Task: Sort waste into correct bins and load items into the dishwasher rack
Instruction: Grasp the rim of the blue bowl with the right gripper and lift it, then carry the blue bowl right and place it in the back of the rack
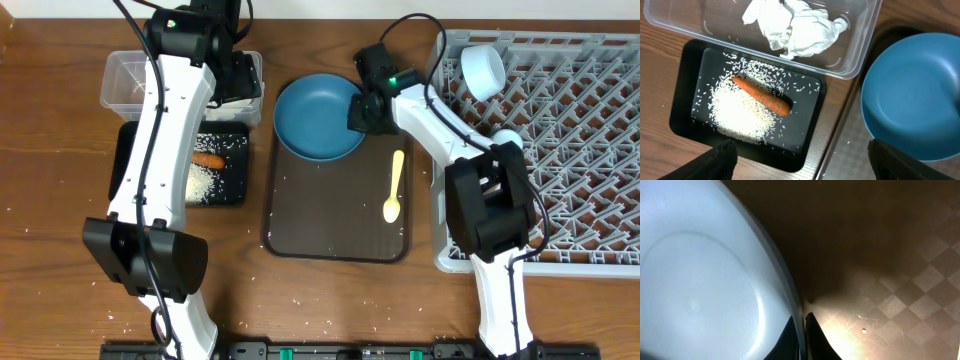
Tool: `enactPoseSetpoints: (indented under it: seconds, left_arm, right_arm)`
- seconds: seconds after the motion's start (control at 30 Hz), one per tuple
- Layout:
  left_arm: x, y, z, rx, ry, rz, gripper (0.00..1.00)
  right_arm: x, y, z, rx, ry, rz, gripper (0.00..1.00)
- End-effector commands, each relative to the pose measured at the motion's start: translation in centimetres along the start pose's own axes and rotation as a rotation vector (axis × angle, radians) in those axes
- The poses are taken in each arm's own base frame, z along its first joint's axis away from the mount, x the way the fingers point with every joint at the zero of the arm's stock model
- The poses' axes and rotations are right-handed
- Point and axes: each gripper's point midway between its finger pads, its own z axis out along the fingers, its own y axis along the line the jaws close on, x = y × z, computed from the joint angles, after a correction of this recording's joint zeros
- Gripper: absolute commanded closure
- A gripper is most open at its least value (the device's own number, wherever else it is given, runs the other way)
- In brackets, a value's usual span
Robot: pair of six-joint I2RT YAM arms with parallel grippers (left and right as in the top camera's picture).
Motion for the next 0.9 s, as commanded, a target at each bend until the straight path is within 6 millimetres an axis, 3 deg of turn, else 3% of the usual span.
enactPoseSetpoints:
  seconds: [0.0, 0.13, 0.27, 0.37, 0.5, 0.6, 0.67, 0.77, 0.87]
  left_arm:
    - [0.0, 0.3, 0.3, -0.017, 0.005, -0.006, 0.06]
    - [0.0, 0.3, 0.3, -0.017, 0.005, -0.006, 0.05]
    - [0.0, 0.3, 0.3, -0.017, 0.005, -0.006, 0.05]
    - [0.0, 0.3, 0.3, -0.017, 0.005, -0.006, 0.05]
    - [0.0, 0.3, 0.3, -0.017, 0.005, -0.006, 0.04]
    - [0.0, 0.3, 0.3, -0.017, 0.005, -0.006, 0.04]
    - [0.0, 0.3, 0.3, -0.017, 0.005, -0.006, 0.04]
    - [0.0, 0.3, 0.3, -0.017, 0.005, -0.006, 0.04]
    - [0.0, 0.3, 0.3, -0.017, 0.005, -0.006, 0.04]
  right_arm:
    - [-1.6, 0.2, -3.1, -0.02, -0.055, -0.045, 0.99]
    - [-3.2, 0.8, -7.9, -0.059, -0.133, -0.099, 0.99]
    - [-4.8, 0.6, -15.0, -0.076, -0.257, -0.126, 0.99]
    - [-5.8, -1.0, -20.8, -0.03, -0.373, -0.12, 0.99]
    - [-6.3, -5.6, -28.1, 0.152, -0.541, -0.058, 0.99]
    - [-6.2, -10.4, -33.0, 0.36, -0.655, 0.016, 0.99]
    - [-5.6, -14.6, -36.6, 0.554, -0.741, 0.12, 0.99]
    - [-4.6, -19.2, -40.7, 0.77, -0.835, 0.257, 0.99]
    - [-4.2, -22.7, -43.4, 0.935, -0.886, 0.339, 0.99]
